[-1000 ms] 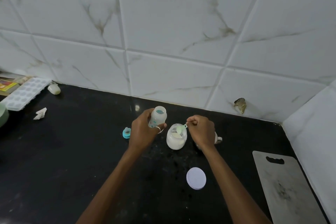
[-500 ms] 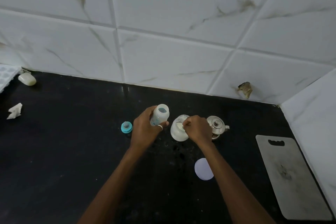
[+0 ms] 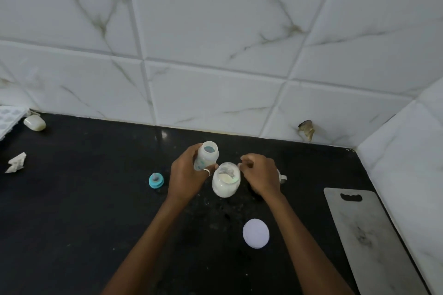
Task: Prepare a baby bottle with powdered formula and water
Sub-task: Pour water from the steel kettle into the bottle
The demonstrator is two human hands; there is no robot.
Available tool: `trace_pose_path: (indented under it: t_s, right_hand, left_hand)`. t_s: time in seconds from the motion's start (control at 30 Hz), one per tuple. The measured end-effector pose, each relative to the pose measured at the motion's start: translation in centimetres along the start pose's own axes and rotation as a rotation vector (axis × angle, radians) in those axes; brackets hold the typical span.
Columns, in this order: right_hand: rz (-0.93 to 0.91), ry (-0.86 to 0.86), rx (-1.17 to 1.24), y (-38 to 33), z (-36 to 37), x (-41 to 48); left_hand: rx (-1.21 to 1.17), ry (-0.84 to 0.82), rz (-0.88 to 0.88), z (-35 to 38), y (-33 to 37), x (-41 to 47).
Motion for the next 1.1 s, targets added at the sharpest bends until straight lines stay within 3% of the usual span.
trace_pose_path:
  t_s: [0.37,0.53,0.83,1.1]
  right_hand:
    - [0.127,0.219,0.547,9.2,-6.8,0.1]
    - [0.255,0.180,0.675,14.0,-5.7,0.3]
    - [0.352,0.034,0.656,17.7,0.9,0.8]
    - [0.296,-0.045,0.691,18.2,4.3,1.3]
  left_hand:
    - [0.068,-0.030,0.080,6.6,4.8,-0.1]
    - [0.100,-0.031,0.066,8.6,5.2,-0.4]
    - [0.153,-0.010,0.040,9.8,5.4,-1.4]
    - [0.230,0.023,0.024,9.1,4.1,-2.7]
Point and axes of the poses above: each hand's wrist, its own x-axis towards the middle knuckle, its own z-axis out of the palm, y = z × x, the point moved 6 cm from there along x, towards the middle knuckle, and after that the axes turned 10 degrees about -x, right-handed, at the moved point
